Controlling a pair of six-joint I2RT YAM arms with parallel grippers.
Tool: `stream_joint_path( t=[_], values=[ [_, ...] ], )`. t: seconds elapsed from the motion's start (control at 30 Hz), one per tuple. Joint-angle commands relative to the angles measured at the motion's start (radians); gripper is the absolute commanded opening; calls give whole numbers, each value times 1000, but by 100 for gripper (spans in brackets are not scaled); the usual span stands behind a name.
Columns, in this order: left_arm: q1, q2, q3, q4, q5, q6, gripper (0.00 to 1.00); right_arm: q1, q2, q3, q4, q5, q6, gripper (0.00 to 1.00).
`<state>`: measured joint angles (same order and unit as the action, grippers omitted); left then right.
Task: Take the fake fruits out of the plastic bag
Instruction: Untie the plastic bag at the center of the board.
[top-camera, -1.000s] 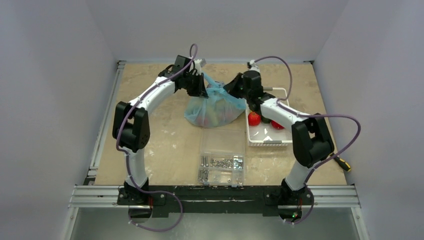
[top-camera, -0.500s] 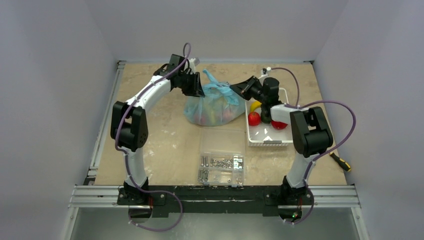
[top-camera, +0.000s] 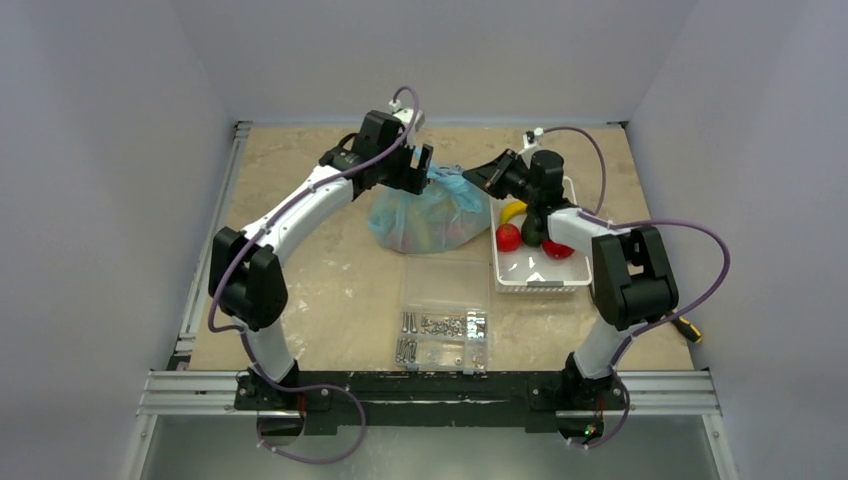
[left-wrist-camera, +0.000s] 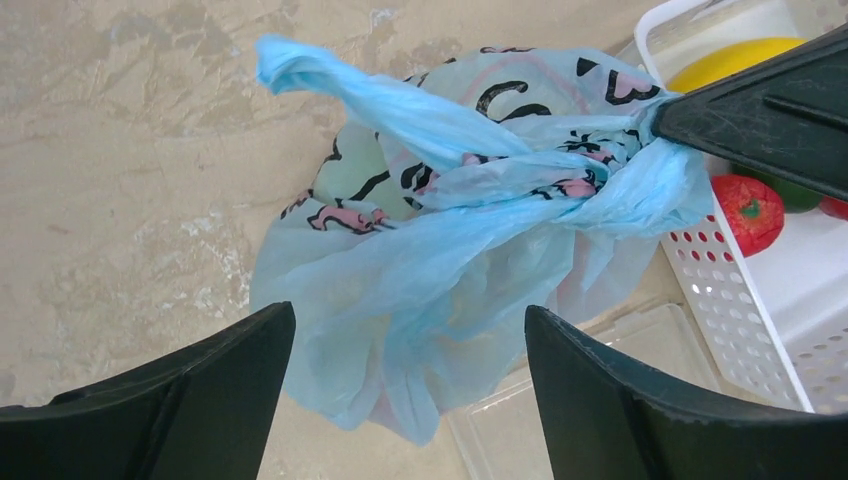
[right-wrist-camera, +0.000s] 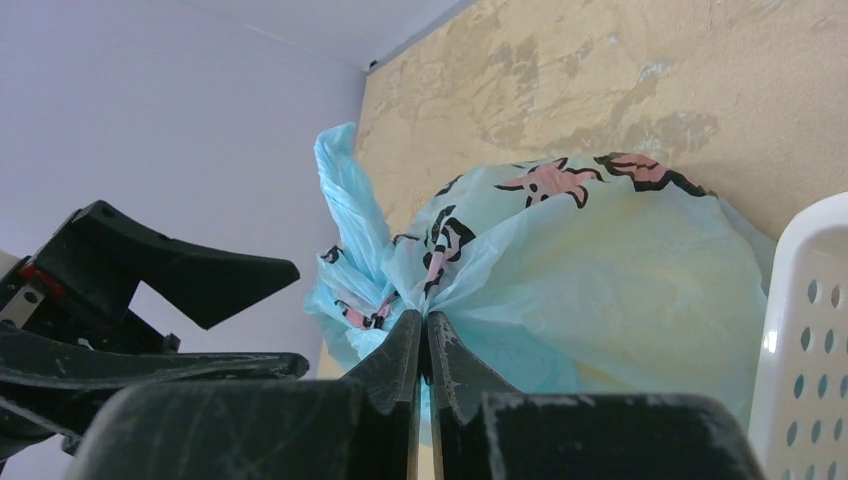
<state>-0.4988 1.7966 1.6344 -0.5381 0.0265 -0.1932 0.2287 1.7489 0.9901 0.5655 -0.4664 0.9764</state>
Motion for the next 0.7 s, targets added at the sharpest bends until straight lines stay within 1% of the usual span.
stream_joint_path(
  t=[0.0,0.07,0.17,0.2,0.27,0.37,0.43,0.47,0.57,0.63,0.67],
  values=[
    [-26,-23,-60,105,-117,91,87,6,-60,19,-68,-12,-94,0],
    [-26,-14,-58,123,-94,100,87,13,-66,22,-82,-9,-113,0],
    [-26,30,-32,107,-70,104,81,20,-68,34,-101,-11,-131,0],
    [-27,43,-25,103,-57,104,78,22,-70,40,-111,-12,-138,0],
    [-27,64,-12,91,-1,96,69,29,-77,49,-139,0,-161,0],
    [-27,76,12,64,49,76,49,42,-99,68,-204,36,-219,0],
    [-26,71,15,56,74,73,39,54,-118,96,-280,83,-276,0],
    [-26,68,13,56,81,70,34,62,-130,111,-324,118,-307,3],
    [-26,74,22,42,121,65,17,93,-158,162,-447,251,-386,18],
    [-26,83,40,21,137,61,6,123,-174,190,-515,366,-430,28],
    [-25,84,45,15,140,57,3,135,-179,201,-549,409,-445,32]
  ],
)
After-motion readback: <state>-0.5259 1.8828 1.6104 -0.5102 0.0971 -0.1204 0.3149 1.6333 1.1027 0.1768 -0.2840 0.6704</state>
